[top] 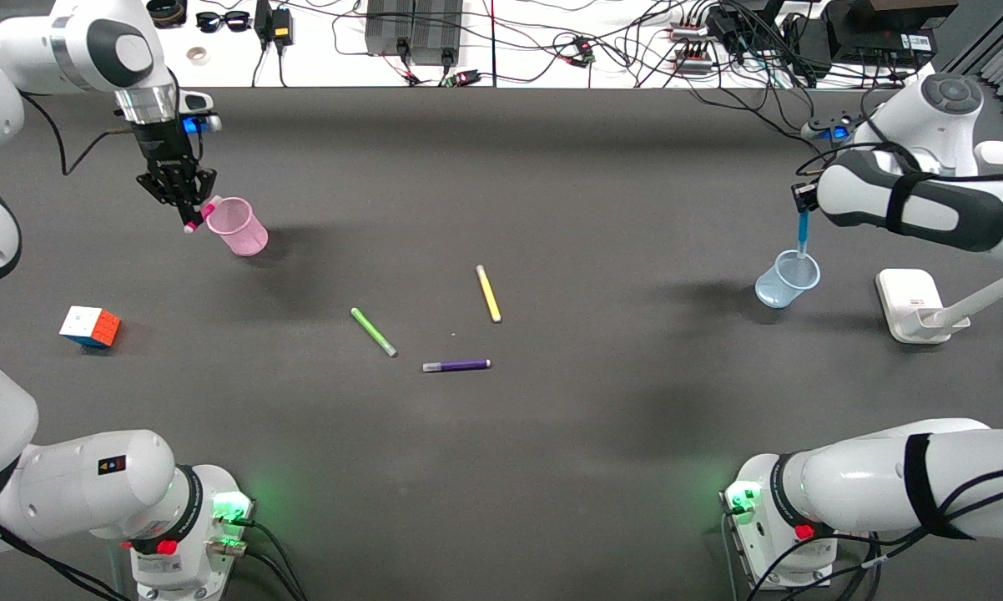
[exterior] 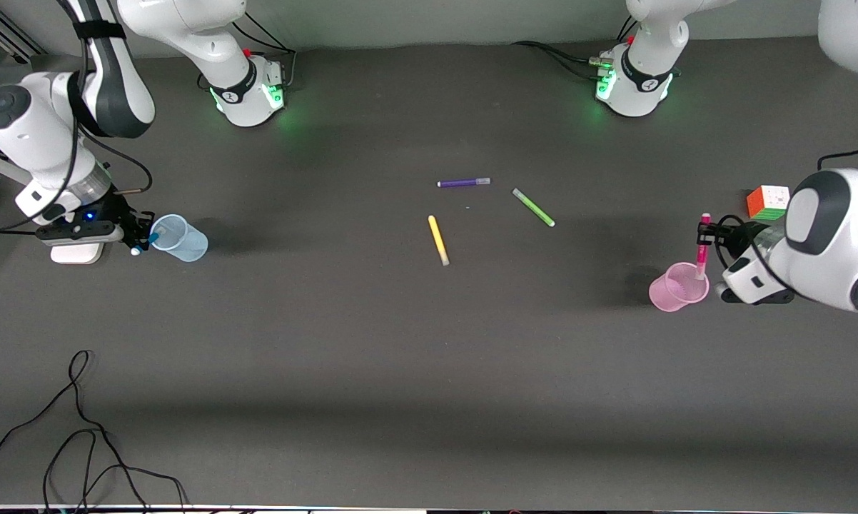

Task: Place pink and blue markers in matching cups
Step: 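Lower the markers into the cups and open both grippers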

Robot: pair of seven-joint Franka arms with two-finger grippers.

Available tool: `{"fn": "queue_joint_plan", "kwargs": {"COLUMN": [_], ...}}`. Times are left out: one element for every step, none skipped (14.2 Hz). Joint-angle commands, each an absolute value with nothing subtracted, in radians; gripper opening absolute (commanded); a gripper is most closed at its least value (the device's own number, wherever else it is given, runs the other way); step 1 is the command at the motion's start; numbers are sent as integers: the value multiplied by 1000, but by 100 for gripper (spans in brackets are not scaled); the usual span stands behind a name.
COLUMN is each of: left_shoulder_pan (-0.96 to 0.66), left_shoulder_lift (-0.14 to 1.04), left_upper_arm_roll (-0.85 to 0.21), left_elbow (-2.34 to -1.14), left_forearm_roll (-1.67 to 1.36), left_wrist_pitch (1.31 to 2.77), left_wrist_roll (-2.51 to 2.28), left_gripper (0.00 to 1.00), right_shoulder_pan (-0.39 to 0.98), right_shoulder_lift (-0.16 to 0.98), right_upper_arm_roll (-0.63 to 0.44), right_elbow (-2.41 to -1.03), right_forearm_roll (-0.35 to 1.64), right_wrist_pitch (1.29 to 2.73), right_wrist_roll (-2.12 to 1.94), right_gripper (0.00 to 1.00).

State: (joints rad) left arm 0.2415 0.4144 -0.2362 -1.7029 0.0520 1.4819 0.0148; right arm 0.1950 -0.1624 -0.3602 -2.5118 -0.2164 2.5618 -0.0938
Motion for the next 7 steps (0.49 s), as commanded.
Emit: {"fn": "queue_joint_plan", "kwargs": {"left_shoulder_pan": [221,218,210,210,210,209,209], "left_shoulder_lift": [489,521,543,557,569,581,592], "left_upper_arm_roll": [-236,-236,-236,-238,-236,-236,-236], "left_elbow": [-1634,-1606,-1586,-1572,-1565,-1557,-1549], "left_forearm_roll": [93,101,103,103,106,110,113], "left_wrist_pitch": [1457,1453,1447,1447,1448,1451,1454], "left_wrist_roll": [15,12,12,11,11,11,11], "left_gripper": [0,0,0,0,0,0,0], "right_shoulder_pan": [204,204,204,204,206,206,207], "right_shoulder_lift": [-109,-97,-92,-91,-91,-89,-83], "right_upper_arm_roll": [-391,-402,-414,-417,-416,-417,-417], "right_elbow": [-2551,-2554,-2565,-2578,-2586,-2589,-2589], "right_forearm_roll": [-235,-235,-235,-235,-235,-233,-233], "right_wrist_pitch": [2669,2674,2677,2680,2672,2672,2669], "right_wrist_roll": [-114,-112,-112,-104,-98,-97,-95], "right_gripper": [0,0,0,0,0,0,6]}}
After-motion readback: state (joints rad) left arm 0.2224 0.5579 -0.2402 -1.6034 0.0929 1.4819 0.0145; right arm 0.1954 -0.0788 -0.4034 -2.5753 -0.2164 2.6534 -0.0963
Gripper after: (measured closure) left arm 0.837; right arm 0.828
